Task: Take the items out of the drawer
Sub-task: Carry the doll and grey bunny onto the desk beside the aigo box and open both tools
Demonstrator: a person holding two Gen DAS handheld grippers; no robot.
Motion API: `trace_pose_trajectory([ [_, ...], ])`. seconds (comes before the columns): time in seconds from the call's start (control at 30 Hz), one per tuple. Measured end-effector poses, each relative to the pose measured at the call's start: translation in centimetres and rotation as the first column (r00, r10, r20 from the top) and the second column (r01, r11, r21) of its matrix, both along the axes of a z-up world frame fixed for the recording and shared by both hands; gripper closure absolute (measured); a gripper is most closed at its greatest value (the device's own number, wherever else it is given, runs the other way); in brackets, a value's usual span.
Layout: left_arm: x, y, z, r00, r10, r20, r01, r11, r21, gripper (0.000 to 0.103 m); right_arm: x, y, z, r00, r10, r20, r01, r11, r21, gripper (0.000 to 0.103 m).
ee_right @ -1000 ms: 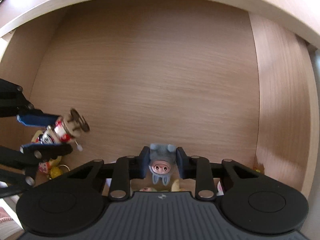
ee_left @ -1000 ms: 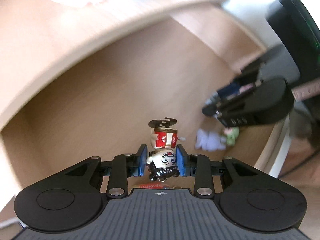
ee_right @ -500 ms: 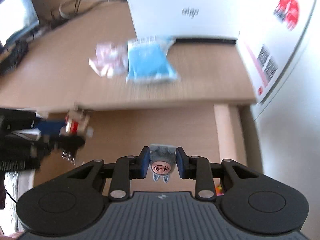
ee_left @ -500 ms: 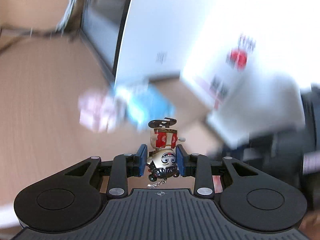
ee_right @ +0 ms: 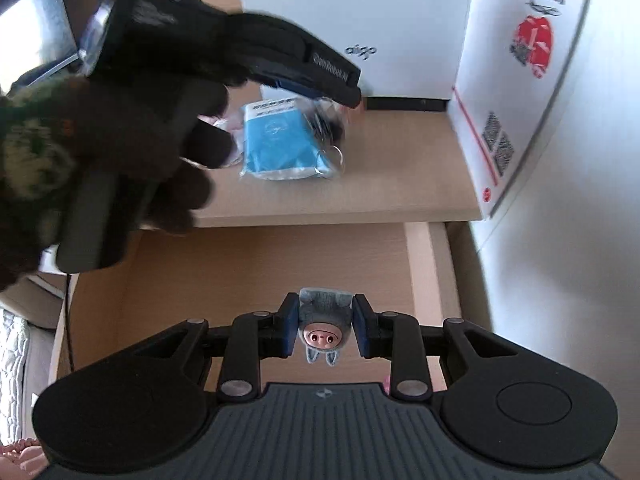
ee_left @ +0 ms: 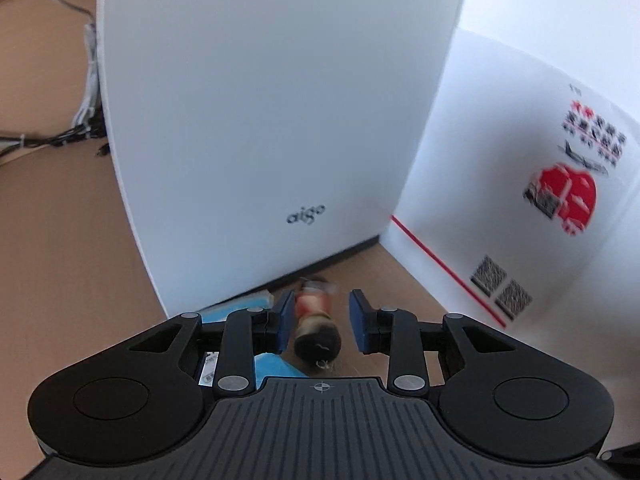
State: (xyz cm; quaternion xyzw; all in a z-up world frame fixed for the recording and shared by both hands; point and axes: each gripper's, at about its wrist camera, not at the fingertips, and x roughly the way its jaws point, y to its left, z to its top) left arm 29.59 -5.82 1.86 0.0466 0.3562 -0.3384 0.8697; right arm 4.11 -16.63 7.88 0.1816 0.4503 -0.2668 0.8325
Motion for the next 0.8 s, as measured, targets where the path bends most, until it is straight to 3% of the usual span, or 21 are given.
trace_pose_trajectory([
  [0.17, -2.3, 4.1, 2.0, 0.999, 0.053, -0.01, -0.053, 0.992, -0.116, 0.07, -0.4, -1.6, 0.0, 0.999, -0.047, 0.022, 0.047, 0.999, 0.022, 0.075],
  [0.27, -4.9, 7.7, 2.4, 0.996, 0.085, -0.017, -0.087, 0.987, -0.132, 0.07, -0.1, -2.8, 0.3, 0.996, -0.071, 0.051, 0.069, 0.997, 0.037, 0.075],
  [0.37, -8.0, 10.8, 2.0, 0.993, 0.114, -0.017, -0.115, 0.988, -0.102, 0.07, 1.1, -4.2, 1.3, 0.993, -0.087, 0.081, 0.085, 0.996, 0.026, 0.075],
  [0.47, -9.6, 13.4, 0.2, 0.994, 0.091, -0.059, -0.094, 0.995, -0.046, 0.07, 3.3, -5.4, 2.9, 0.991, -0.078, 0.112, 0.083, 0.995, -0.047, 0.075],
  [0.63, -12.3, 15.2, -2.7, 0.989, 0.07, -0.133, -0.056, 0.993, 0.107, 0.07, 7.1, -8.0, 4.9, 0.98, -0.089, 0.179, 0.117, 0.981, -0.152, 0.073],
  [0.8, -13.8, 17.0, -5.2, 0.967, 0.071, -0.243, -0.041, 0.991, 0.128, 0.07, 7.6, -7.3, 5.1, 0.978, -0.072, 0.197, 0.103, 0.983, -0.149, 0.039],
])
